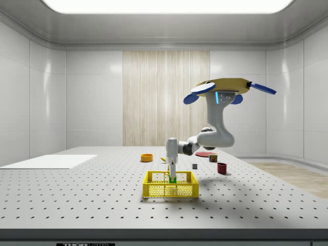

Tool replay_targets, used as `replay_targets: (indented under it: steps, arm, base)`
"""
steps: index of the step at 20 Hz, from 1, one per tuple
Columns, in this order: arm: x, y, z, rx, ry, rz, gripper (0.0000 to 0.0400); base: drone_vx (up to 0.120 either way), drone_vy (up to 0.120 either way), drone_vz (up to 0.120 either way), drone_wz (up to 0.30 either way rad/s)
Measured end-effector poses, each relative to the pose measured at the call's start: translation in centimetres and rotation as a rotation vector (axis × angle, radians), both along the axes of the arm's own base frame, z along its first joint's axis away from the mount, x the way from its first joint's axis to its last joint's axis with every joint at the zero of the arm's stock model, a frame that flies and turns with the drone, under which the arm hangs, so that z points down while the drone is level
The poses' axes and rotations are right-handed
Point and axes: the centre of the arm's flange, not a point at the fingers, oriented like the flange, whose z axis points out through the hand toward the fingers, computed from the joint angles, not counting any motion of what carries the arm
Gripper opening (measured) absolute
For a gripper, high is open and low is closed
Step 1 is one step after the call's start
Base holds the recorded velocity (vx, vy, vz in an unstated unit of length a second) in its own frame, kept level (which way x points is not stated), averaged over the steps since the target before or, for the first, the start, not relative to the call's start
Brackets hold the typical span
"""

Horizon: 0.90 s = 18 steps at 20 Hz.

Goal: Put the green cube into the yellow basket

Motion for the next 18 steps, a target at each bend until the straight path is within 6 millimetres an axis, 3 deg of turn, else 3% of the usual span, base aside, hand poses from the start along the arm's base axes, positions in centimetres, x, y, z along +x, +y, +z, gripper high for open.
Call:
replay_targets:
  steps: [3,7,11,18]
  arm:
    - [0.0,0.0,1.3,0.000,0.000,-0.004,0.0250]
    - [0.0,0.0,2.3,-0.001,0.000,0.005,0.0336]
    - [0.0,0.0,1.6,-0.002,0.000,0.012,0.0376]
    - [0.0,0.0,0.1,-0.003,0.000,0.016,0.0396]
  base:
    - [0.000,0.000,0.000,0.000]
    - [0.000,0.000,0.000,0.000]
    - [0.000,0.000,0.000,0.000]
    - [0.000,0.000,0.000,0.000]
